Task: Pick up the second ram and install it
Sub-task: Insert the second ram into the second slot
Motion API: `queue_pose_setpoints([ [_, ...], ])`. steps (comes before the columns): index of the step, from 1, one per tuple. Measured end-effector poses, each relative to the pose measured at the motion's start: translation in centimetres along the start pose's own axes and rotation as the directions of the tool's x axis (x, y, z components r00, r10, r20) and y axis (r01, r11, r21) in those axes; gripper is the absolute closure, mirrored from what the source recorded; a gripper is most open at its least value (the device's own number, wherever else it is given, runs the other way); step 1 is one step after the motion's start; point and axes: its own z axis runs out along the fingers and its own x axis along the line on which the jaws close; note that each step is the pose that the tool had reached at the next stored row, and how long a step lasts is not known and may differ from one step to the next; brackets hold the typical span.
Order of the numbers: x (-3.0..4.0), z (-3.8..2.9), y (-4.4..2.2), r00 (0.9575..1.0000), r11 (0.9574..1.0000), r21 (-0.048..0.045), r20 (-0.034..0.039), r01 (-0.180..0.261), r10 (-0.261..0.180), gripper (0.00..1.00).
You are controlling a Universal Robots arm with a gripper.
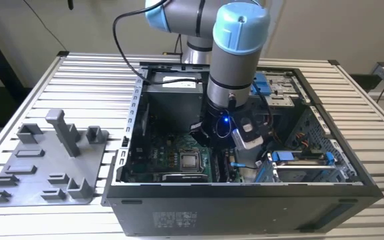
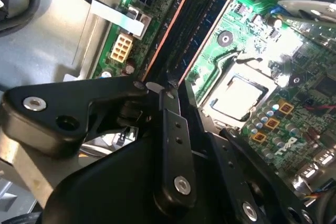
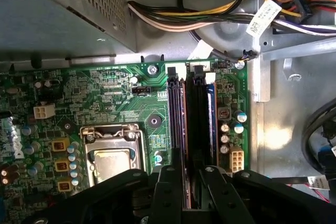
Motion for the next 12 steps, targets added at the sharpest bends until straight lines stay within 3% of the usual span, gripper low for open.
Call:
queue_pose_setpoints([
  [3,-0.01,-0.4,-0.02,1.0,1.0,0.0006,-0.0002,0.0,0.0,0.78],
  [10,-0.07,-3.48,-0.11,1.0,1.0,0.0005,-0.0002,-0.002,0.002,0.78],
  [12,-0.08,-3.89,-0.13,1.0,1.0,0.0003,-0.0001,-0.002,0.002,0.78],
])
